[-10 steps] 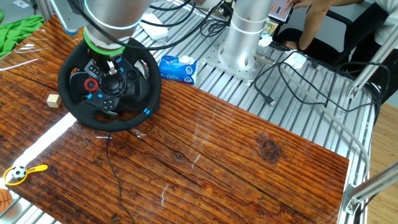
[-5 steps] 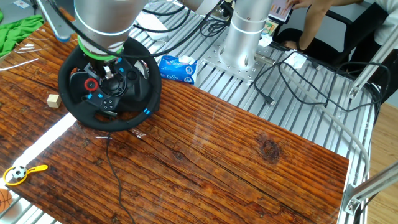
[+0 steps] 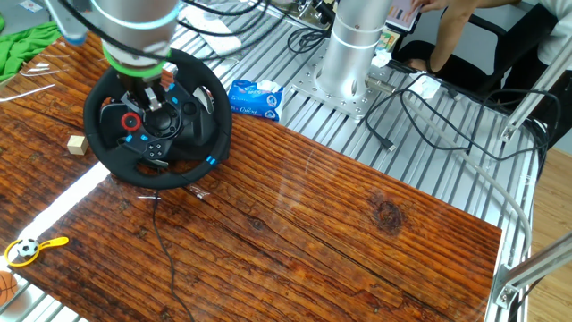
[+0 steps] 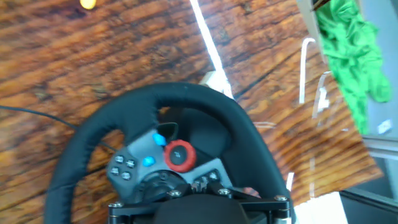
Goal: Rotate the steering wheel 90 degrees counterclockwise
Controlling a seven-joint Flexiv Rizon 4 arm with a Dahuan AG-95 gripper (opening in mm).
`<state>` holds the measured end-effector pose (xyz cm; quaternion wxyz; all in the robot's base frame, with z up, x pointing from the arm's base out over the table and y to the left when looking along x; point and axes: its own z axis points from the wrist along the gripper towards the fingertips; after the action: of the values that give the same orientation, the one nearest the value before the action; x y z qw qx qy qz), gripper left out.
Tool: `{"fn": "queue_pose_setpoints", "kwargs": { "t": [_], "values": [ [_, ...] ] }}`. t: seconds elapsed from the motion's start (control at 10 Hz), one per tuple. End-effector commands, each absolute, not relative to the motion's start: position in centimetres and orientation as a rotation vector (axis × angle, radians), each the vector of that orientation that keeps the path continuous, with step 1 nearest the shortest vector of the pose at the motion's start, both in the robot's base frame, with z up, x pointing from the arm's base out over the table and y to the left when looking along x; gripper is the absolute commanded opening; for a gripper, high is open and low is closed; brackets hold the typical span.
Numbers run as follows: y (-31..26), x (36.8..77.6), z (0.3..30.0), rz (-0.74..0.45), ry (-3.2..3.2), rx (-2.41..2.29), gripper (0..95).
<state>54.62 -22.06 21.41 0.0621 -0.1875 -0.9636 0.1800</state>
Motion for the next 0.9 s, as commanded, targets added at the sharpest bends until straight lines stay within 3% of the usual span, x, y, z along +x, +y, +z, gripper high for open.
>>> {"fn": "queue_pose_setpoints", "kwargs": {
  "t": [0.1, 0.9],
  "values": [
    [-19.9, 56.0, 22.9, 0.077, -3.046, -0.34, 0.0],
    [-14.2, 56.9, 26.0, -0.082, -3.114, -0.082, 0.0]
  ]
}}
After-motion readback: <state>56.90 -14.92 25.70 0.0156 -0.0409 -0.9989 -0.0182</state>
